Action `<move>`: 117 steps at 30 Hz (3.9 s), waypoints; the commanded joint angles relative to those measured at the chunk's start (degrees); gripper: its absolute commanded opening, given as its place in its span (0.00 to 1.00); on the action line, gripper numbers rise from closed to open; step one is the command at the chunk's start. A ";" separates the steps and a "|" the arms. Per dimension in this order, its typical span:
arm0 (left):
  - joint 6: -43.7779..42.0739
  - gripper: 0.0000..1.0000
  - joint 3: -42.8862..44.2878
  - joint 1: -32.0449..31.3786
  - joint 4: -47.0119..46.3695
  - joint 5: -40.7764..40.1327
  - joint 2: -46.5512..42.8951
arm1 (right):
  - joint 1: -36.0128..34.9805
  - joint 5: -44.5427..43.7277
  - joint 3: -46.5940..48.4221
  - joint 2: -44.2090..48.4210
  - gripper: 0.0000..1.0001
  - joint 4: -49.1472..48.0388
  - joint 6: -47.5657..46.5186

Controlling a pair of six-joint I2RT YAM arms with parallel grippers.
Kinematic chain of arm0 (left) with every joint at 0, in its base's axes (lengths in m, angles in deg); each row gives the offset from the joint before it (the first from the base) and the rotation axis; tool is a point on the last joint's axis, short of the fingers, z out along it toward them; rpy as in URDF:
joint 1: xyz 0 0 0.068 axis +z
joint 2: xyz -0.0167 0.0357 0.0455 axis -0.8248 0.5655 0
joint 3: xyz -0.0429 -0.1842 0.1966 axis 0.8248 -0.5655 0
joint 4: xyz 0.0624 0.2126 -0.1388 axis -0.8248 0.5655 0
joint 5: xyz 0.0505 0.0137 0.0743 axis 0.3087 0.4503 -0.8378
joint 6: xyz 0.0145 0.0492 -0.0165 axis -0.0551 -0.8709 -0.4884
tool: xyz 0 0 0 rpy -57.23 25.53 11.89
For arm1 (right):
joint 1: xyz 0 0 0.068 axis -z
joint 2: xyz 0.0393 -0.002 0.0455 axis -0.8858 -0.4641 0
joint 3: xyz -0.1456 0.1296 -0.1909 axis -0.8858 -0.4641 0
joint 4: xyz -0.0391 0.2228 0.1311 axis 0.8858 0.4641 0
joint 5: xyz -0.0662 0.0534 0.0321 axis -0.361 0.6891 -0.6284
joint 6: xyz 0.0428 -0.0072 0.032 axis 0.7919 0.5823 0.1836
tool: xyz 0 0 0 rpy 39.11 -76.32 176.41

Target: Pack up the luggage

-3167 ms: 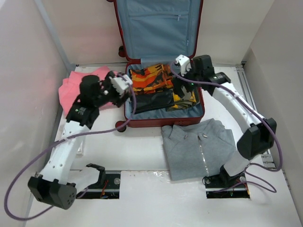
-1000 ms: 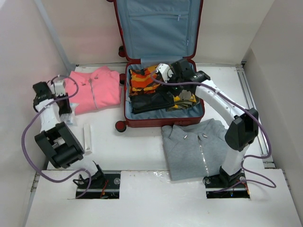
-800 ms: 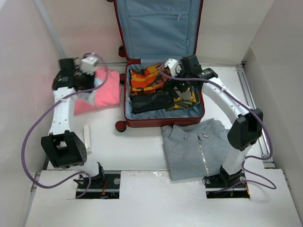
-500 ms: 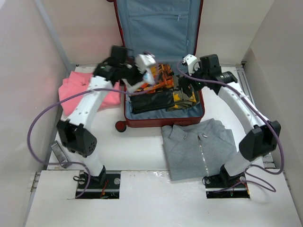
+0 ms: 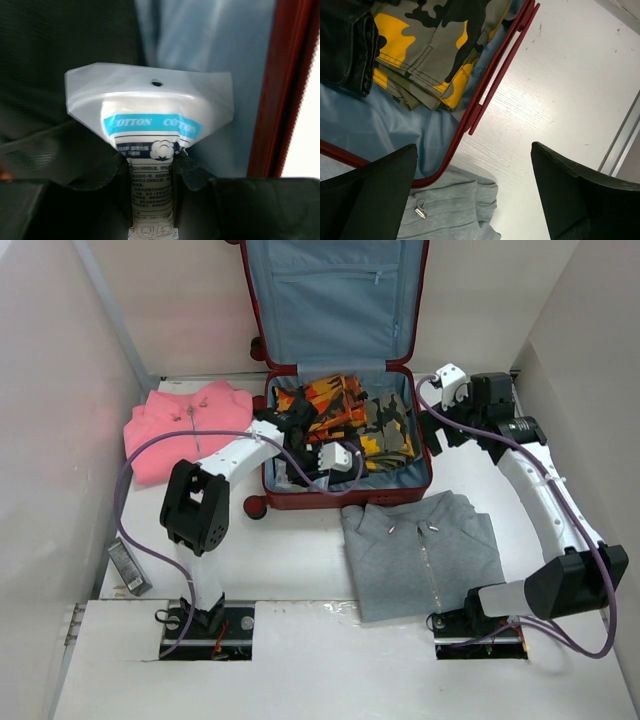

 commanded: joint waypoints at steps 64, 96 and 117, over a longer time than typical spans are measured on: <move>41.15 1.00 3.04 16.31 -14.19 -12.59 -23.94 | -14.87 20.13 22.26 -38.36 0.47 -15.51 8.24; 47.09 1.00 -43.27 75.64 -14.28 -36.04 -39.33 | -19.97 12.12 29.65 -34.14 1.00 1.39 -2.23; 42.69 0.48 -47.49 76.80 -20.45 -26.28 -25.43 | -20.50 7.55 25.70 -29.91 1.00 -0.46 -2.23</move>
